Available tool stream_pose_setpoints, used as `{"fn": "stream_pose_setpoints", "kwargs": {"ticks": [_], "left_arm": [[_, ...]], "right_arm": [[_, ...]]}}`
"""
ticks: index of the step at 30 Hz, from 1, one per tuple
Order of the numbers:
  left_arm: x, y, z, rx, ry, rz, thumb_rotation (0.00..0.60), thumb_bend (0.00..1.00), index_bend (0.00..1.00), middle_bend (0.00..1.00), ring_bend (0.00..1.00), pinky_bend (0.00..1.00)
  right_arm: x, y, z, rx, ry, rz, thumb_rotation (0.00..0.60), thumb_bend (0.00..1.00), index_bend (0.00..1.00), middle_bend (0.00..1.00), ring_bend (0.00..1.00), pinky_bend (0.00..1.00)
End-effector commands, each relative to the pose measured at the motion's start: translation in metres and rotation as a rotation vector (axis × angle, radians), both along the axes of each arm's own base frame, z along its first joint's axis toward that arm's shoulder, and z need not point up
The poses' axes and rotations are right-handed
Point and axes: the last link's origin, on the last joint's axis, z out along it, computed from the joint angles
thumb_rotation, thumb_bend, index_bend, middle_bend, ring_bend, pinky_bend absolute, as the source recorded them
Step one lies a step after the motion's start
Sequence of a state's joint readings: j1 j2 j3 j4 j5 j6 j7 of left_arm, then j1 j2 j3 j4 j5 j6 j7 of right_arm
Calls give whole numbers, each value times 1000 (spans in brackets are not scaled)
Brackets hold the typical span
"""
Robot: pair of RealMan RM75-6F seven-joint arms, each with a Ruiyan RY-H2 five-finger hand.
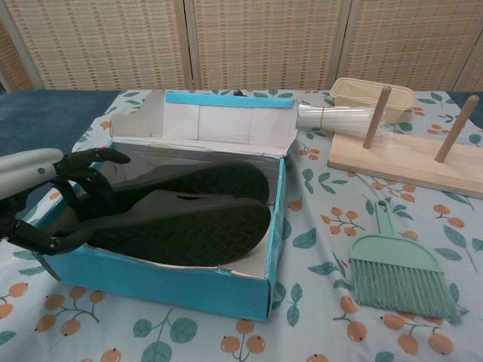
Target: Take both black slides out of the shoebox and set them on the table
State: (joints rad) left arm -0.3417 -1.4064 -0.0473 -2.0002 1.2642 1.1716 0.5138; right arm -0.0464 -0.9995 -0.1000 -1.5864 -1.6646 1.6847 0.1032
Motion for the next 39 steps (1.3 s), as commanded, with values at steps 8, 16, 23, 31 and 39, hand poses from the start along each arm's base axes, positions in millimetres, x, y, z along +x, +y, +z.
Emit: {"fn": "stream_pose_setpoints", "kwargs": {"ticks": [8,16,23,31,39], "left_arm": [[-7,4,-14,16,138,19,600,380,97,324,348,406],[3,2,-22,12,173,-17,600,376,165,350,434,403],[5,-1,-31,-29,212,-34,600,373,228,373,474,383],[8,-7,-35,-49,241,-66,600,373,239,315,475,371],[11,-7,-37,-89,237,-65,600,376,191,204,499,360]], "right_arm": [[1,1,1,5,-6,3,381,217,0,0,0,0],[1,1,1,9,-9,2,381,217,0,0,0,0],[0,2,2,6,-12,0,381,217,0,0,0,0],[0,1,3,9,-14,-2,381,217,0,0,0,0],[0,1,1,16,-13,-2,381,217,0,0,0,0]]}}
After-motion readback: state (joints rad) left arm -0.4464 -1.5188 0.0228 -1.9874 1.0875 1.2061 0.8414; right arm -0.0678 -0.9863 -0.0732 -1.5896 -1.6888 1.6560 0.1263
